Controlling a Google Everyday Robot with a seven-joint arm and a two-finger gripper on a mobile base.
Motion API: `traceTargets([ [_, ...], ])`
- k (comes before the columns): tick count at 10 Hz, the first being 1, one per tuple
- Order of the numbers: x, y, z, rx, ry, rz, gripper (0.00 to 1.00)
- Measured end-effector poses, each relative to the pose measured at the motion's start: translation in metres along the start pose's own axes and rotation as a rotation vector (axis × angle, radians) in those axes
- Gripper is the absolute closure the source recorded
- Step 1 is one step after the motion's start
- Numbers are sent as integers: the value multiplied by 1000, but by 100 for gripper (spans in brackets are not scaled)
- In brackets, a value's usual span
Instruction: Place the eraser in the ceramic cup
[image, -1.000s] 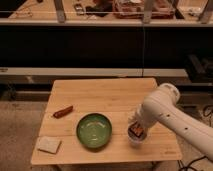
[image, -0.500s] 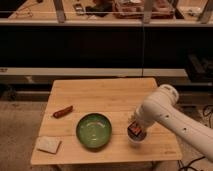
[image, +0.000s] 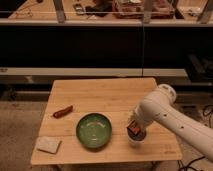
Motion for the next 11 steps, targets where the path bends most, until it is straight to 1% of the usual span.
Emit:
traceTargets([
  [1, -2, 0, -1, -3, -1, -6, 100],
  [4, -14, 3, 0, -13, -22, -9, 100],
  [6, -26, 4, 3, -12, -39, -15, 100],
  [7, -28, 5, 4, -12, -41, -17, 99],
  [8, -31, 6, 4, -14, -41, -19, 94],
  [9, -31, 10, 0, -23, -27, -21, 81],
  [10, -29, 12, -4, -28, -14, -21, 73],
  [11, -27, 14, -10, -34, 3, -19, 62],
])
